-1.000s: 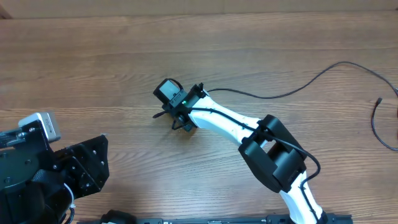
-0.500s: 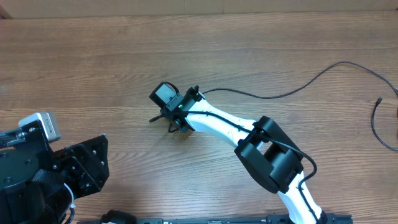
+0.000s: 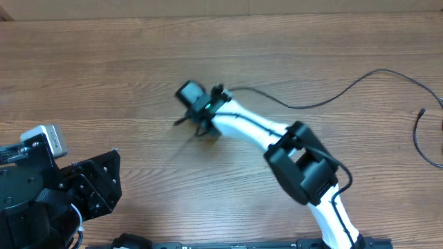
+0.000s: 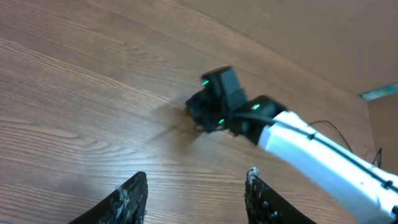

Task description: Untangle cables

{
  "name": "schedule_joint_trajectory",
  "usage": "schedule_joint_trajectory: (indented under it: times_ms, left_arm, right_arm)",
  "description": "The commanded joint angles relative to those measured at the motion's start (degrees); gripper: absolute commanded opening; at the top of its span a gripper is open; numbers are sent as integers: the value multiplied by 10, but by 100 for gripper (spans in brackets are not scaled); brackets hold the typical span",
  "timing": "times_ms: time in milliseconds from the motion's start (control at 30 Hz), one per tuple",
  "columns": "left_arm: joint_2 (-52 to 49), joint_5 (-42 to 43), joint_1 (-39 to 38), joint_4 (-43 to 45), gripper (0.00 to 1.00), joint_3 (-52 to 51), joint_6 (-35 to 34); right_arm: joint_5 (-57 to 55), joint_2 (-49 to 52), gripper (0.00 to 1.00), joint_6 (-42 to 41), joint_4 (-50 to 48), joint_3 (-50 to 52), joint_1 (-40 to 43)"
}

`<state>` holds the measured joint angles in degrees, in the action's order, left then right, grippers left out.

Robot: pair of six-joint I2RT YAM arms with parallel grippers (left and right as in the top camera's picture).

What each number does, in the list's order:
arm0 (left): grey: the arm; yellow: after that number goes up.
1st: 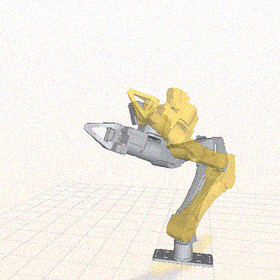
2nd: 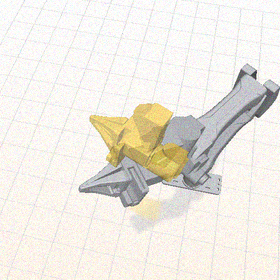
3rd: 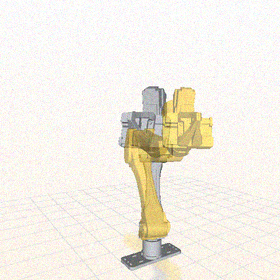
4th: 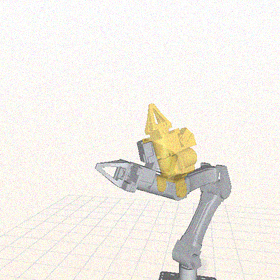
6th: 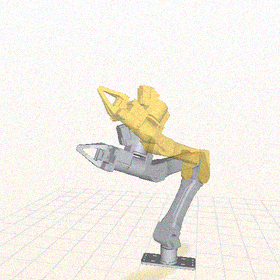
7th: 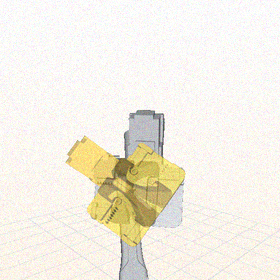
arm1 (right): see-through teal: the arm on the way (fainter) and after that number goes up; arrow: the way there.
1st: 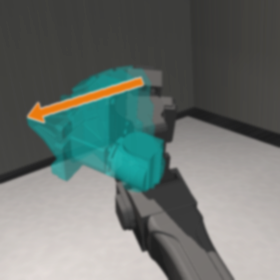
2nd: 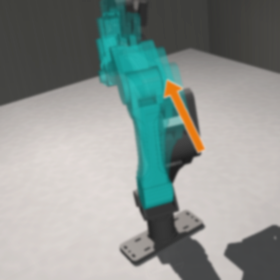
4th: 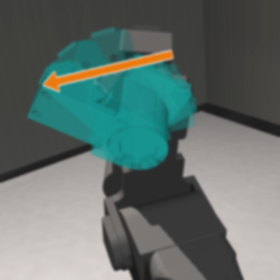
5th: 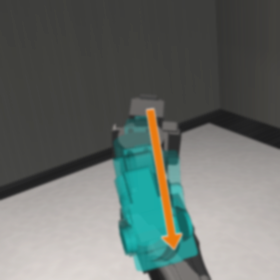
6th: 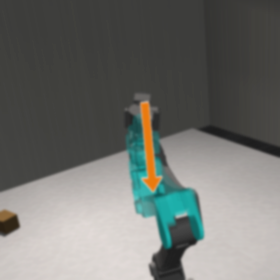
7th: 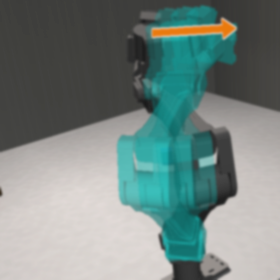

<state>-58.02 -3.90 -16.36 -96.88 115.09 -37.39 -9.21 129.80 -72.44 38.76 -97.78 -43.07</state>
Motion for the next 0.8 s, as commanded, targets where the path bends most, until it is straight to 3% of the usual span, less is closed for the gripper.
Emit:
schedule_joint_trajectory:
  times_ms: [0,200,300,533,767]
  left_arm:
    - [5,-11,2,1,51,-2,1]
    - [5,-10,2,1,52,-2,1]
    - [4,-10,2,1,62,-2,1]
    - [4,21,2,2,85,-2,-3]
    - [1,55,2,36,88,-2,-3]
  right_arm:
    - [-13,-31,4,111,1,-46,72]
    - [-13,-88,4,283,22,-69,197]
    - [-13,-112,4,350,46,-69,269]
    - [-13,-131,4,439,111,-69,447]
    - [-13,-131,4,518,132,-69,623]
